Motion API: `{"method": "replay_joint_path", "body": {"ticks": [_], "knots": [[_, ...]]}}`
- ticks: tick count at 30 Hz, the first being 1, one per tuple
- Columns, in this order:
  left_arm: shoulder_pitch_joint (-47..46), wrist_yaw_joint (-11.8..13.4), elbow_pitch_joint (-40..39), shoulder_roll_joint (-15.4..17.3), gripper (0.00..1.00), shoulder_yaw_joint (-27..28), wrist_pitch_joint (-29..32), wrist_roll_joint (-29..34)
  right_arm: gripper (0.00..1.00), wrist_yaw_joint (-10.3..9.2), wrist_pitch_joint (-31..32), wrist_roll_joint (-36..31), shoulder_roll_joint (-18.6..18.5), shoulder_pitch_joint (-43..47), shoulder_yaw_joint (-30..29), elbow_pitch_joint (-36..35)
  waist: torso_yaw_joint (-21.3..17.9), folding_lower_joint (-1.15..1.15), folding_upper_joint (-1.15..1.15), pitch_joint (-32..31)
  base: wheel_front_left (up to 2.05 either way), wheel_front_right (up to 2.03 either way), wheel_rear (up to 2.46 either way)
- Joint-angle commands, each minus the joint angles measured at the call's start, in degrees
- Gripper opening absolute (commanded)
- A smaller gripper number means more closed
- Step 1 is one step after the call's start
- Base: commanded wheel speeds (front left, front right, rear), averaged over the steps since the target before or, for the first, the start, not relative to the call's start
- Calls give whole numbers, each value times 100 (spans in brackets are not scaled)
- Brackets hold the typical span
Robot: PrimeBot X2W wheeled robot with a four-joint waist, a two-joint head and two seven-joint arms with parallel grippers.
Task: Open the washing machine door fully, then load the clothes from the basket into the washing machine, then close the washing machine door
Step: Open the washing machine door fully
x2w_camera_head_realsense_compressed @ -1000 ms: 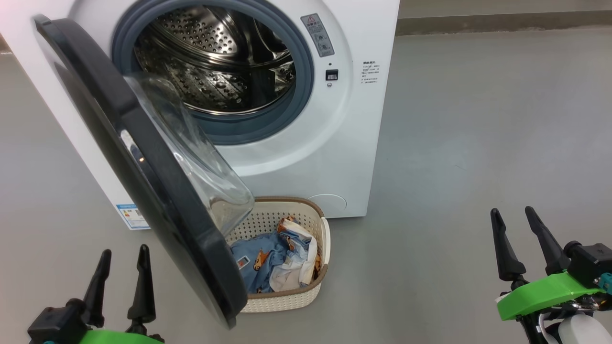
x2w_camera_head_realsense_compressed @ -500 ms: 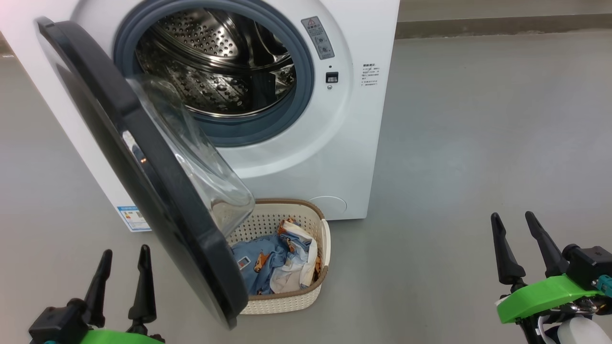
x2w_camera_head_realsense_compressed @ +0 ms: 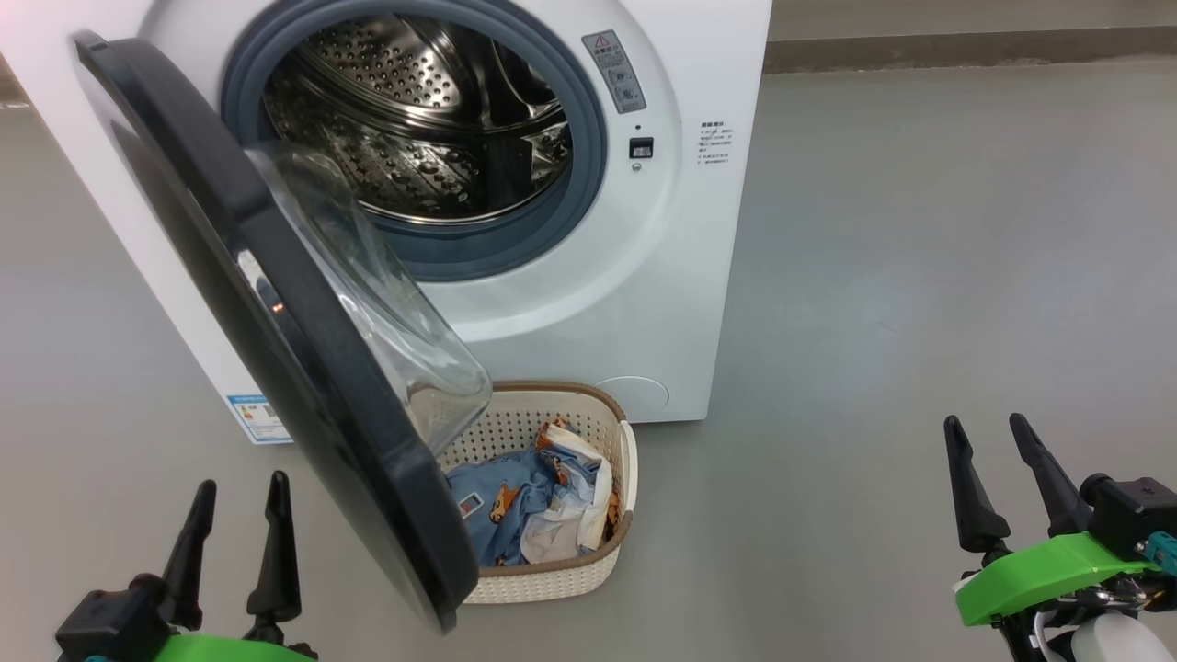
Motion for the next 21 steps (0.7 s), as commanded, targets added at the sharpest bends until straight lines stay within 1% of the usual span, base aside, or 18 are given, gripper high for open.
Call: {"method": "replay_joint_path", "body": {"ticks": [1, 6, 7, 8, 9, 10, 13, 17, 21], "knots": [[-191, 3, -136, 124, 100, 177, -37, -12, 100, 43, -53, -8, -65, -161, 132, -110, 3, 0, 0, 0, 0, 0, 0], [-196, 3, -131, 119, 100, 171, -37, -19, 100, 43, -53, -6, -62, -173, 146, -93, 12, 0, 0, -4, 0, 0, 0], [-198, 3, -132, 119, 62, 168, -37, -22, 100, 43, -53, -6, -60, -172, 145, -92, 15, 0, 0, -4, 0, 0, 0], [-201, 3, -135, 119, 39, 166, -37, -26, 100, 43, -53, -5, -59, -171, 144, -91, 18, 0, 0, -3, 0, 0, 0], [-205, 3, -150, 118, 11, 172, -37, -31, 100, 43, -53, -4, -59, -171, 142, -91, 21, 0, 0, -1, 0, 0, 0], [-207, 3, -176, 118, 0, 180, -37, -31, 100, 43, -53, -3, -58, -172, 140, -91, 25, 0, 0, 2, 0, 0, 0], [-217, 3, -308, 119, 0, 173, -37, -37, 100, 43, -53, -4, -50, -169, 125, -94, 40, 0, 0, 7, 0, 0, 0], [-243, 3, -686, 58, 0, 238, -37, -35, 100, 43, -53, -12, -20, -144, 104, -104, 71, 0, 0, 12, 0, 0, 0], [-274, 3, -1454, -71, 0, 290, -37, 101, 100, 43, -53, -25, 20, -127, 115, -96, 109, 0, 0, 5, 0, 0, 0]]}}
